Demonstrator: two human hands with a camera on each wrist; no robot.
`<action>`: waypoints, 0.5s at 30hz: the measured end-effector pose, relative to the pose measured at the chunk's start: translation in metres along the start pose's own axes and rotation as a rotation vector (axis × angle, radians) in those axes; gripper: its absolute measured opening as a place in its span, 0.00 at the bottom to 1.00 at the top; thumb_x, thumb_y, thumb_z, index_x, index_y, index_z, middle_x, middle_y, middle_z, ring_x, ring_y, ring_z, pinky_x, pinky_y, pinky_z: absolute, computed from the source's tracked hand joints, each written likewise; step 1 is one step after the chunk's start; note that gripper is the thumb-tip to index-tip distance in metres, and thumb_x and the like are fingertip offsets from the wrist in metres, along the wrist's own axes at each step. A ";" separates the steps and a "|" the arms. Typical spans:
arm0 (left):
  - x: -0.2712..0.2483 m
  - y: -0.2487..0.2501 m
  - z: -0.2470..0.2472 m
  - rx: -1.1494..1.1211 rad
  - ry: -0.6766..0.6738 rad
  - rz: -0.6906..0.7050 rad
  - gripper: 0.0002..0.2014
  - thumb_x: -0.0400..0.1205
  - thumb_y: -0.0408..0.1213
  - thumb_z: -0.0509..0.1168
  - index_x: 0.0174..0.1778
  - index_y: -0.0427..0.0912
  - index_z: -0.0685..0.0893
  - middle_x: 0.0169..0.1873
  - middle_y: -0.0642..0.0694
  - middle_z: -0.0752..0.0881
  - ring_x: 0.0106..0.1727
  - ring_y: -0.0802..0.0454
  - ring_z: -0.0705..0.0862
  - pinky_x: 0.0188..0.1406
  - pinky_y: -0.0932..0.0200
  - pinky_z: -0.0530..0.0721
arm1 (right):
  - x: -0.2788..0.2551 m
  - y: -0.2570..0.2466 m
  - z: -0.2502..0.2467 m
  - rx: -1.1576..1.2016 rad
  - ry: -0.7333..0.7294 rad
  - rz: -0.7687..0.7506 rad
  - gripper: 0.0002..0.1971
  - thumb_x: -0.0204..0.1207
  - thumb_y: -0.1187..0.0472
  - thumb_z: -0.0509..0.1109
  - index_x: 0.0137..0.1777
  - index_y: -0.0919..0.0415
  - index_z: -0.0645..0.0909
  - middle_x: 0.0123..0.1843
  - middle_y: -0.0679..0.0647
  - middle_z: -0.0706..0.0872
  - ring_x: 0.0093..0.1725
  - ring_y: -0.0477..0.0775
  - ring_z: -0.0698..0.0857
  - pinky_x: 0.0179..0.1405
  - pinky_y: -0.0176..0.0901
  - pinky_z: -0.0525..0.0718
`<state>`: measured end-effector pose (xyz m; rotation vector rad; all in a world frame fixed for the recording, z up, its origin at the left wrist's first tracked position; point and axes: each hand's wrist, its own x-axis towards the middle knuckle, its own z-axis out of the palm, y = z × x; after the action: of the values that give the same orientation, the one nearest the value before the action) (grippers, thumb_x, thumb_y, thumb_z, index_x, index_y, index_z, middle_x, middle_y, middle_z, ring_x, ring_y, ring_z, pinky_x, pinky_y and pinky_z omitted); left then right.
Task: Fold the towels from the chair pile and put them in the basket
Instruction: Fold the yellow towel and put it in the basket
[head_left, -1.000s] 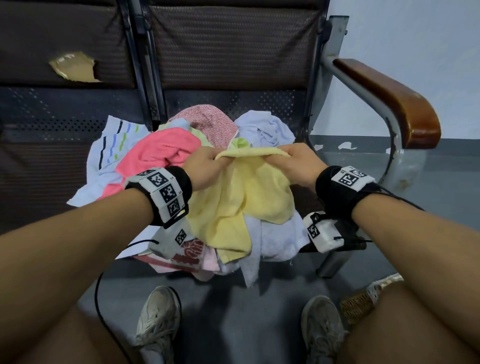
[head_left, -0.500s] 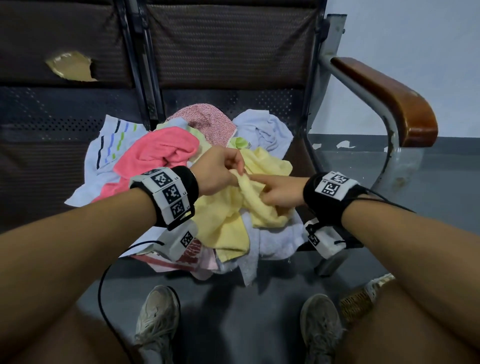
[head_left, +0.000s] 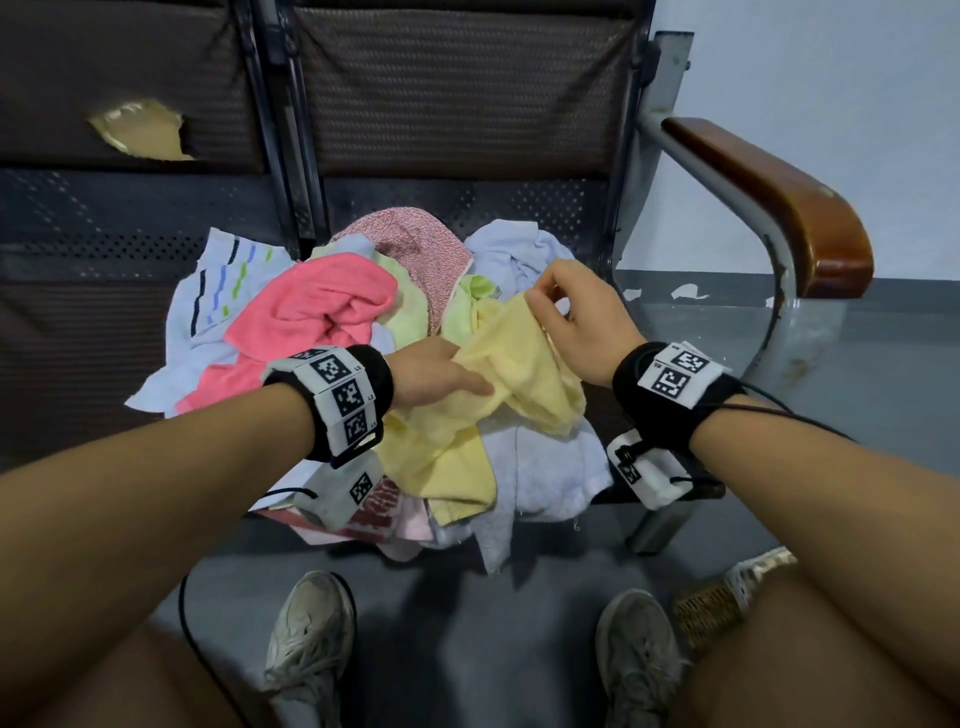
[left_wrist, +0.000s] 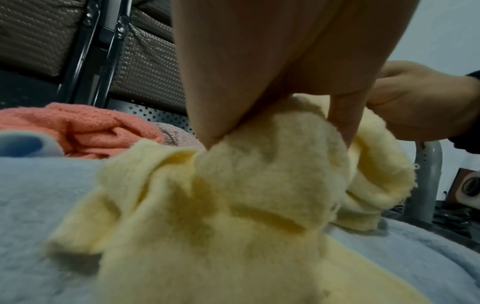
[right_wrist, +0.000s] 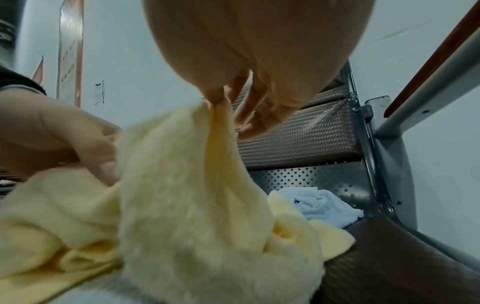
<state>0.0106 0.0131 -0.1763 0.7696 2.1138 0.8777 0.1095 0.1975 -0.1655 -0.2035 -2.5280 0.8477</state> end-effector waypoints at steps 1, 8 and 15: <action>0.001 -0.001 0.000 0.064 0.008 0.031 0.11 0.77 0.41 0.75 0.53 0.43 0.88 0.51 0.47 0.90 0.54 0.48 0.88 0.58 0.53 0.85 | 0.000 0.000 0.000 0.027 0.002 0.013 0.08 0.86 0.57 0.64 0.47 0.60 0.77 0.49 0.51 0.86 0.47 0.49 0.82 0.47 0.38 0.78; -0.001 0.017 -0.017 -0.127 0.358 0.164 0.18 0.64 0.41 0.71 0.48 0.36 0.83 0.42 0.40 0.89 0.43 0.42 0.87 0.43 0.48 0.84 | -0.007 -0.006 0.005 -0.032 -0.384 0.095 0.17 0.77 0.45 0.74 0.54 0.53 0.72 0.36 0.45 0.80 0.32 0.43 0.77 0.36 0.42 0.77; -0.005 0.010 -0.025 0.045 0.302 0.224 0.17 0.75 0.40 0.77 0.54 0.41 0.79 0.41 0.43 0.87 0.39 0.48 0.83 0.39 0.51 0.82 | 0.001 -0.007 0.000 -0.396 -0.264 0.126 0.10 0.76 0.52 0.64 0.34 0.50 0.77 0.37 0.48 0.83 0.45 0.60 0.84 0.37 0.46 0.74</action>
<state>-0.0033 0.0065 -0.1540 0.9617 2.3463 1.1284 0.1083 0.1925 -0.1612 -0.4043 -2.9412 0.4306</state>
